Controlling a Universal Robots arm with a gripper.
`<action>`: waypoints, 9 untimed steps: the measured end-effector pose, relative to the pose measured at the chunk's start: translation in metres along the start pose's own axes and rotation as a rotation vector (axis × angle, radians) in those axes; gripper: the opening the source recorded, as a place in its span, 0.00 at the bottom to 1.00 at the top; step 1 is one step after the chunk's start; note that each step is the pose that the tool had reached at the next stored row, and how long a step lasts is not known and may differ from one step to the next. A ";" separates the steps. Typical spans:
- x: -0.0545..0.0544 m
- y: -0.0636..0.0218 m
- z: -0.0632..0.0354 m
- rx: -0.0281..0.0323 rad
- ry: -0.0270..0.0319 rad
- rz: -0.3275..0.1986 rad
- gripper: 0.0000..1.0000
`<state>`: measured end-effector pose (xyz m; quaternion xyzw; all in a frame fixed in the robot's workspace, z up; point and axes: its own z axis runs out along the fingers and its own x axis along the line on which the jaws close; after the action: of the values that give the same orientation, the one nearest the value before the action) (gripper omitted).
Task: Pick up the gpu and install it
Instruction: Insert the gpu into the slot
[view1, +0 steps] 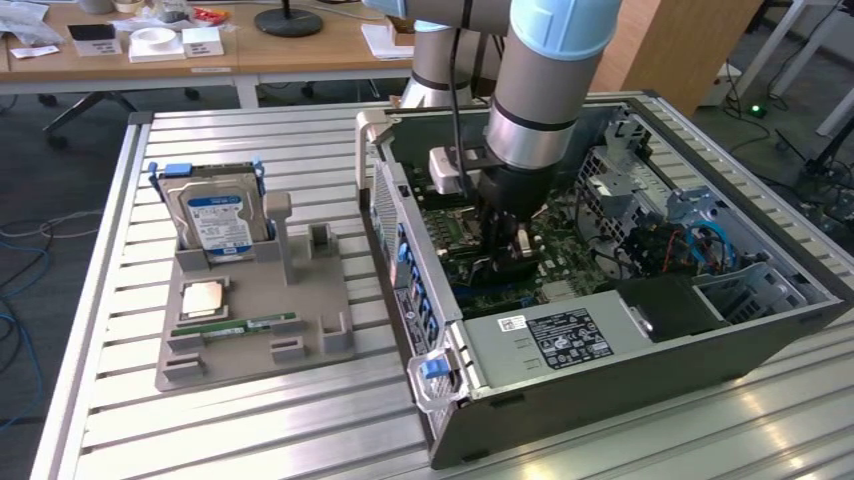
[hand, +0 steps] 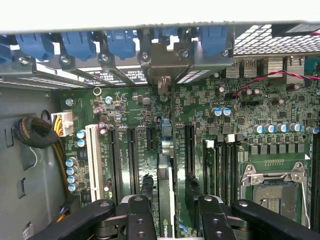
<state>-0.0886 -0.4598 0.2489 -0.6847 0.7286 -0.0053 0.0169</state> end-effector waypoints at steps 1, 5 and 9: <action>0.000 0.0001 0.0000 0.0000 0.0000 0.000 0.40; -0.001 0.0001 0.0000 0.0001 -0.0001 0.000 0.40; -0.001 0.0001 0.0001 0.0000 -0.0001 0.000 0.40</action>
<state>-0.0886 -0.4592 0.2488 -0.6846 0.7287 -0.0053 0.0170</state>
